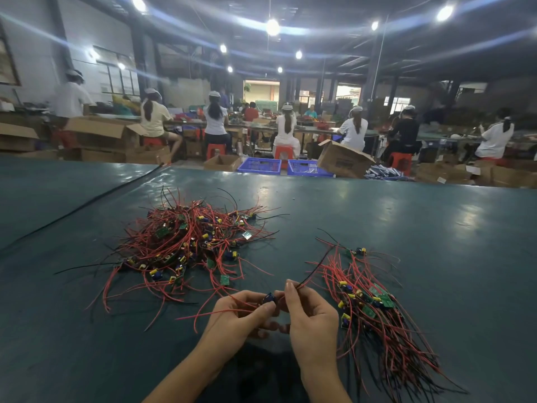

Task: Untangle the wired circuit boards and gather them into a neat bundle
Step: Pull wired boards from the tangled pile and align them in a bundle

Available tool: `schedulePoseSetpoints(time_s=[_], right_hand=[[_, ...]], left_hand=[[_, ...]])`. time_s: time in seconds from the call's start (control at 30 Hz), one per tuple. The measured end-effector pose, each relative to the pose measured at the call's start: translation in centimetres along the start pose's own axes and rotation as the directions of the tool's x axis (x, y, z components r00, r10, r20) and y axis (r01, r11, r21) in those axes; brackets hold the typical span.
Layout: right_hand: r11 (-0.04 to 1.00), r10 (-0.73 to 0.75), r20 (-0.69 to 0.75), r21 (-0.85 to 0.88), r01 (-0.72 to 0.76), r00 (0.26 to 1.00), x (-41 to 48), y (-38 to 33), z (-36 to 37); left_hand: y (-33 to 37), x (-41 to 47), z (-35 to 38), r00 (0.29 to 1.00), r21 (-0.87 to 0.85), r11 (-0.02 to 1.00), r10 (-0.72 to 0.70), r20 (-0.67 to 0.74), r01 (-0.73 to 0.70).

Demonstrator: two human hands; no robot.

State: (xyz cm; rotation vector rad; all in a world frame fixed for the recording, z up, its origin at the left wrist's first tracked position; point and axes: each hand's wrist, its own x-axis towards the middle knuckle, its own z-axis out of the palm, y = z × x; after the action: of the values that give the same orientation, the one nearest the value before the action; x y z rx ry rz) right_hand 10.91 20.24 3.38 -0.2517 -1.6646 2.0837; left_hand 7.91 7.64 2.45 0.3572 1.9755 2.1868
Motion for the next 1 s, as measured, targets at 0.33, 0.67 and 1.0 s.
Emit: schedulePoseSetpoints(time_s=[0.33, 0.67, 1.0], right_hand=[[0.973, 0.184, -0.336, 0.193, -0.123, 0.924, 2.9, 0.0, -2.8], [0.986, 0.165, 0.084, -0.047, -0.161, 0.983, -0.2, 0.2, 0.9], [0.961, 0.192, -0.272, 0.249, -0.124, 0.943, 2.4, -0.8, -2.1]], left_hand=[[1.0, -0.1, -0.3, 1.0, -0.131, 0.991, 0.006, 0.021, -0.004], [0.3, 0.0, 0.0, 0.999, -0.139, 0.99, -0.01, -0.033, 0.005], [0.7, 0.3, -0.8, 0.998, -0.137, 0.991, -0.002, -0.064, -0.007]])
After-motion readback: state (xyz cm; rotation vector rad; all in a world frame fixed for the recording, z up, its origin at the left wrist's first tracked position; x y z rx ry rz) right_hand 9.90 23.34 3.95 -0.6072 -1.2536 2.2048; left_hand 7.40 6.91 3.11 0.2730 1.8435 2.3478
